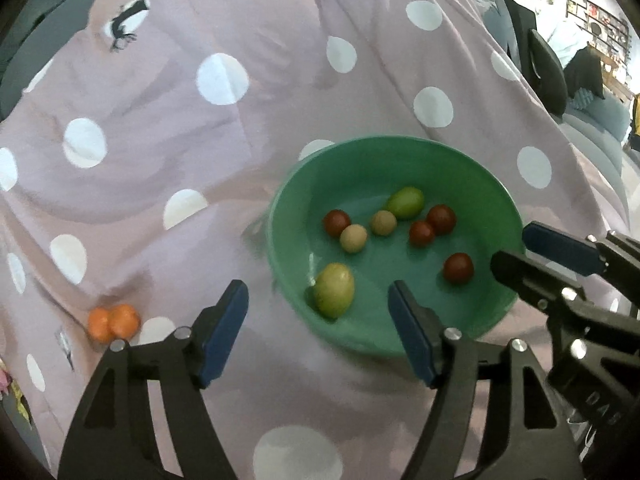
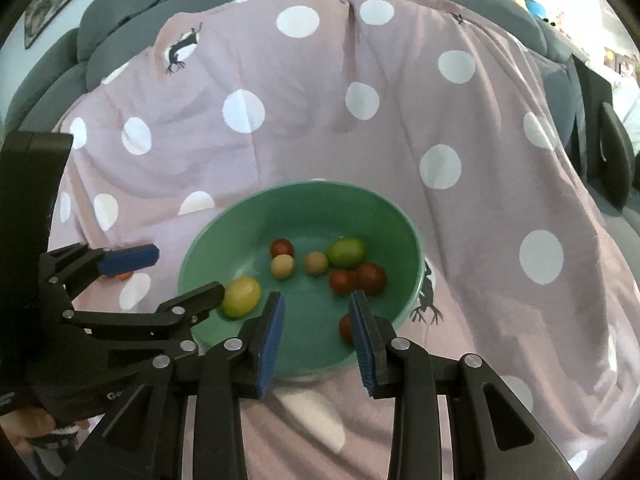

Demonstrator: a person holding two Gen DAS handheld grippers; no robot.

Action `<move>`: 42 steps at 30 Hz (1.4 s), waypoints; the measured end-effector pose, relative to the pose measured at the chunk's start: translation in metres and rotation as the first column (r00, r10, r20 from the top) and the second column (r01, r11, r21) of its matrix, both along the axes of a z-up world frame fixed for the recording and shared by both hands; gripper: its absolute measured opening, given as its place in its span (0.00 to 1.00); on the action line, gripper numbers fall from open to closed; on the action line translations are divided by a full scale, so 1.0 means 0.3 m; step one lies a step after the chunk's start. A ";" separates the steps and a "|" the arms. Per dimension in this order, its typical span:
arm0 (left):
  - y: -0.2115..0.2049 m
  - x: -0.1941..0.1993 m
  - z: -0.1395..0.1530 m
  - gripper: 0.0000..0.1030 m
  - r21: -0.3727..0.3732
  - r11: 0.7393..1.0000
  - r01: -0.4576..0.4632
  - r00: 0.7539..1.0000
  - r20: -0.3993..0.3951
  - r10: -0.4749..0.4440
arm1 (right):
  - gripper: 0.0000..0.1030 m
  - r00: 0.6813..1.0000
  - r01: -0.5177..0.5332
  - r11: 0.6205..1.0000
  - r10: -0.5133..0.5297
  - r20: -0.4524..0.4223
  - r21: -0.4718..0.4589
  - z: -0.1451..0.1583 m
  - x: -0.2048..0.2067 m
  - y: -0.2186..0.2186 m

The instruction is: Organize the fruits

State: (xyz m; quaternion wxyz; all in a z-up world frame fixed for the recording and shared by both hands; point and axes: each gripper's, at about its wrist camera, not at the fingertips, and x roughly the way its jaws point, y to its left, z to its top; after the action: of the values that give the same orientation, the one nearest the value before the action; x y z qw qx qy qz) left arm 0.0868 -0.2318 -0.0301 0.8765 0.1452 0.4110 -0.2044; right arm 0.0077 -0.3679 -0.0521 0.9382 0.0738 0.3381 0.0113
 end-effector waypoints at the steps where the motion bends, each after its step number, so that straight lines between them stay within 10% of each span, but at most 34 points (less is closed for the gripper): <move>1: 0.014 -0.007 0.004 0.71 -0.004 1.000 -0.005 1.000 0.001 0.005 | 0.33 1.000 -0.002 1.000 0.002 0.001 0.000 0.004 -0.006 0.004; 18: 0.348 -0.195 0.073 0.96 -0.054 0.984 -0.173 0.984 0.027 0.174 | 0.56 0.994 -0.109 0.994 0.109 0.015 0.024 0.058 -0.157 0.195; 42: 0.779 -0.307 0.008 0.97 -0.158 0.909 -0.385 0.923 -0.063 0.380 | 0.57 0.955 -0.294 0.955 0.295 -0.030 0.030 0.041 -0.144 0.501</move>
State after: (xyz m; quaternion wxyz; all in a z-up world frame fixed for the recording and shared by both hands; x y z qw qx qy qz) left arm -0.0052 0.0018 -0.0276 0.9021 -0.0153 0.4262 -0.0649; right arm -0.0356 -0.2177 -0.0397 0.9190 0.0345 0.3612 0.1540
